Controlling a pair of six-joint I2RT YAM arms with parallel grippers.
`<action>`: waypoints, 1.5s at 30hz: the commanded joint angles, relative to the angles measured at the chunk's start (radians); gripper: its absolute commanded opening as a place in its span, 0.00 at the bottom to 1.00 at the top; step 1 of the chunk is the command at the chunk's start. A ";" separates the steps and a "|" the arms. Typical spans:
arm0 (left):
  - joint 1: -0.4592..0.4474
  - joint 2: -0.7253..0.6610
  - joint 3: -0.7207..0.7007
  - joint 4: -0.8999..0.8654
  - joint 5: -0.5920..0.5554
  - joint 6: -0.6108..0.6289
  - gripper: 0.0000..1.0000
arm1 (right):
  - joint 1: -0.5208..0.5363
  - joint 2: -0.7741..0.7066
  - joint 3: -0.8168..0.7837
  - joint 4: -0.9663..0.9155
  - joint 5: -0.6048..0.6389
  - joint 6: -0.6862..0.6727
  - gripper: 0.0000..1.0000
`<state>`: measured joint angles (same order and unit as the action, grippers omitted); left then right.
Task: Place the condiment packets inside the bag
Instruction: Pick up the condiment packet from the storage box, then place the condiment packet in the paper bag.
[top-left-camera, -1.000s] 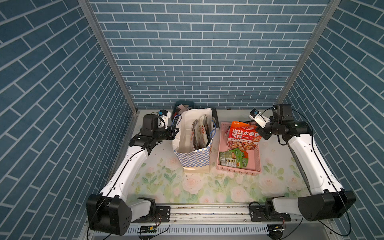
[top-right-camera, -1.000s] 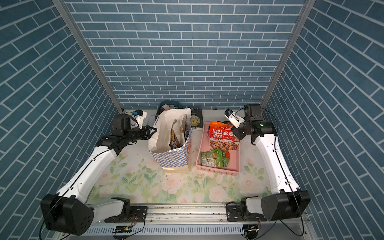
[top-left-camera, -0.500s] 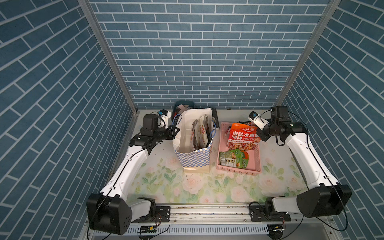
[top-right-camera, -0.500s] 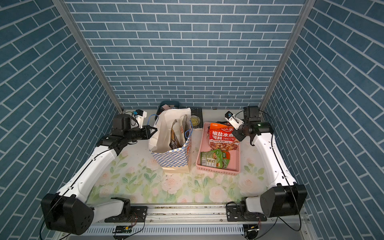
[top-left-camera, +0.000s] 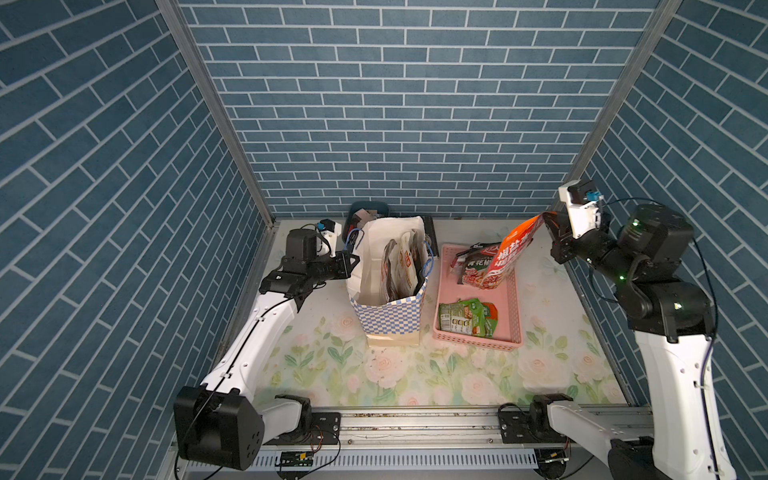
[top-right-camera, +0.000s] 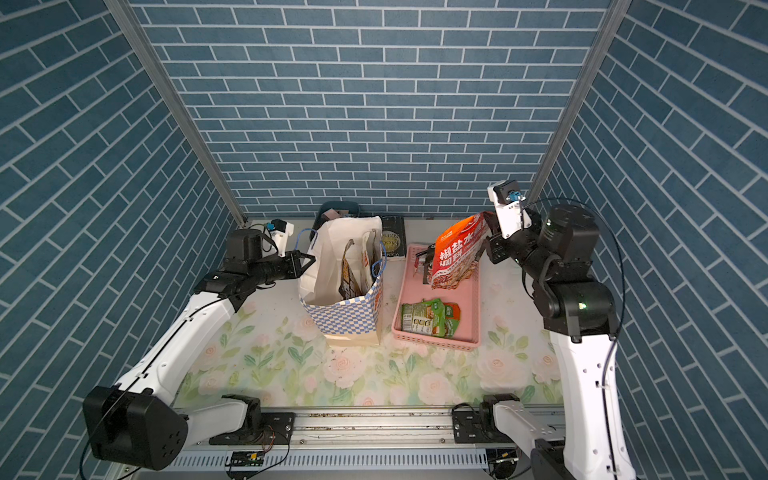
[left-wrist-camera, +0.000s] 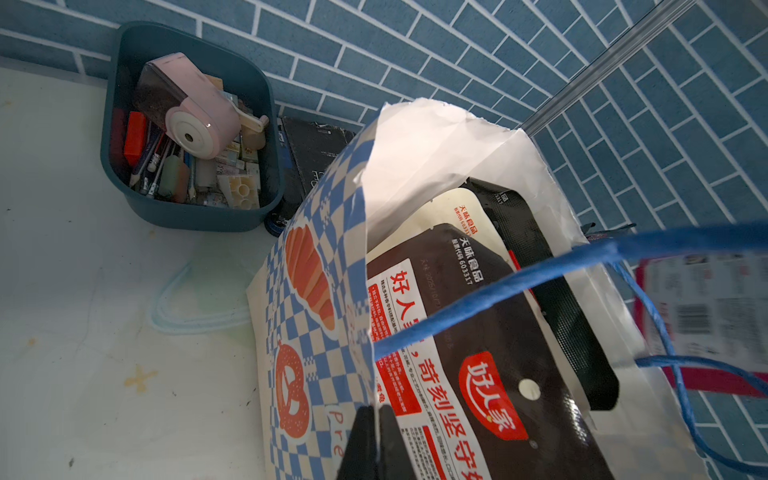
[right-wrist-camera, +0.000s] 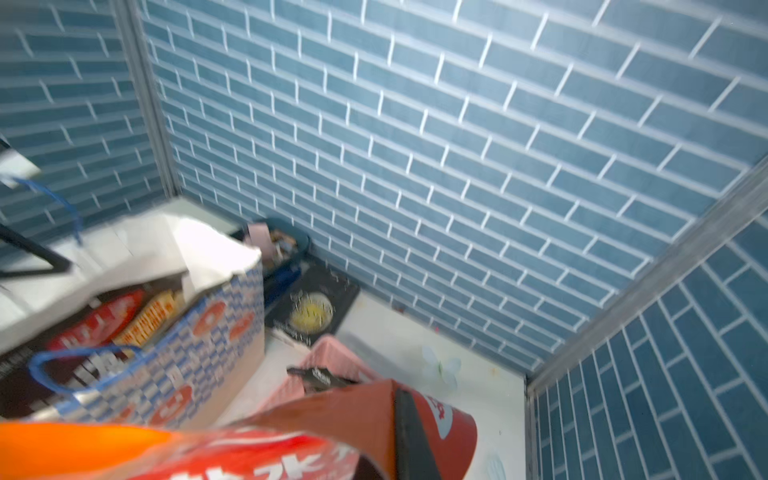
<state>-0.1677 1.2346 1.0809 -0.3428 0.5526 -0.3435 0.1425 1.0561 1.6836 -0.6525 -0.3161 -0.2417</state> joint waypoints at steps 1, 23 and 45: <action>0.008 -0.004 -0.022 0.014 0.017 0.006 0.00 | -0.003 0.027 0.036 0.280 -0.167 0.157 0.00; 0.008 -0.015 -0.031 0.018 0.017 0.003 0.00 | 0.526 0.617 0.426 0.794 -0.151 0.470 0.00; 0.008 -0.013 -0.023 0.021 0.010 0.004 0.00 | 0.620 0.575 0.019 0.914 -0.127 0.510 0.00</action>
<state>-0.1585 1.2285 1.0622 -0.3302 0.5446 -0.3477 0.7532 1.6718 1.7191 0.2241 -0.4656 0.2382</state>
